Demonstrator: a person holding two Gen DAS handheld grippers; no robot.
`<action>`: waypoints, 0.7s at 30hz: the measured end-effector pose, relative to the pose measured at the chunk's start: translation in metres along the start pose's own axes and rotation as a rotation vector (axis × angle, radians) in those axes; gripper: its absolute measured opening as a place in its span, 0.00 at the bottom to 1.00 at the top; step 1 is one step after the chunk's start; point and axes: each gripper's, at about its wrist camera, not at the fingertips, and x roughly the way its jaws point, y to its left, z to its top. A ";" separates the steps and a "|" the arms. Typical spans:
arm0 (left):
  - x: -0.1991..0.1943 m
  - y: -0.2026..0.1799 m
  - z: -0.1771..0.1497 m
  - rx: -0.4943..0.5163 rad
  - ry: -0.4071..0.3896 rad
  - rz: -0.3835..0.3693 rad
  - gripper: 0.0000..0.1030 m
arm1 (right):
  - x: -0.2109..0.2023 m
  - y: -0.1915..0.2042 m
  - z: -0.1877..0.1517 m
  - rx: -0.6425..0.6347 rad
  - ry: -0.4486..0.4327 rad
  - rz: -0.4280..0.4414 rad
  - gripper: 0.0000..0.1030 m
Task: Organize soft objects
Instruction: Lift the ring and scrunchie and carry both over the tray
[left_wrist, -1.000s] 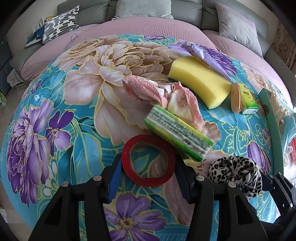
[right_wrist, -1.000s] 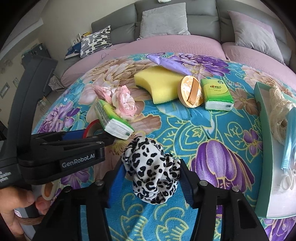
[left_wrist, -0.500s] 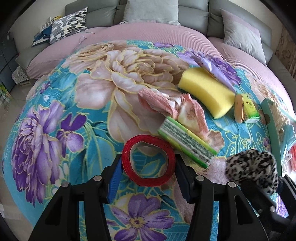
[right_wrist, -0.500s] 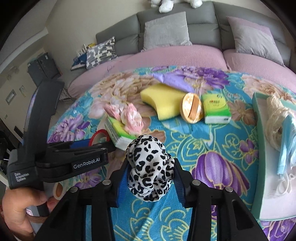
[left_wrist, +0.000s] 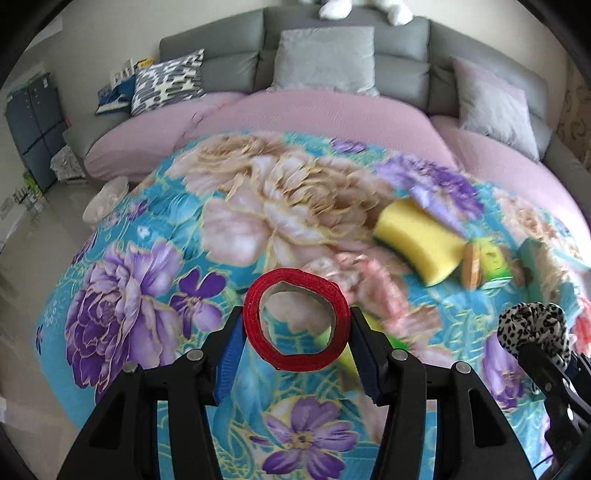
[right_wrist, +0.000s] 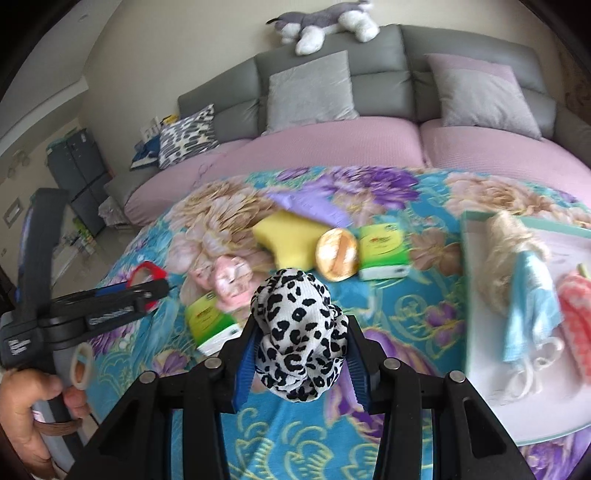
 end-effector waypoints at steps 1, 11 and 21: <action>-0.003 -0.004 0.001 0.006 -0.008 -0.011 0.54 | -0.003 -0.006 0.001 0.009 -0.006 -0.011 0.45; -0.022 -0.095 0.001 0.198 -0.021 -0.206 0.54 | -0.048 -0.085 0.005 0.148 -0.090 -0.177 0.45; -0.042 -0.183 -0.012 0.389 -0.021 -0.315 0.55 | -0.097 -0.182 -0.015 0.350 -0.128 -0.390 0.45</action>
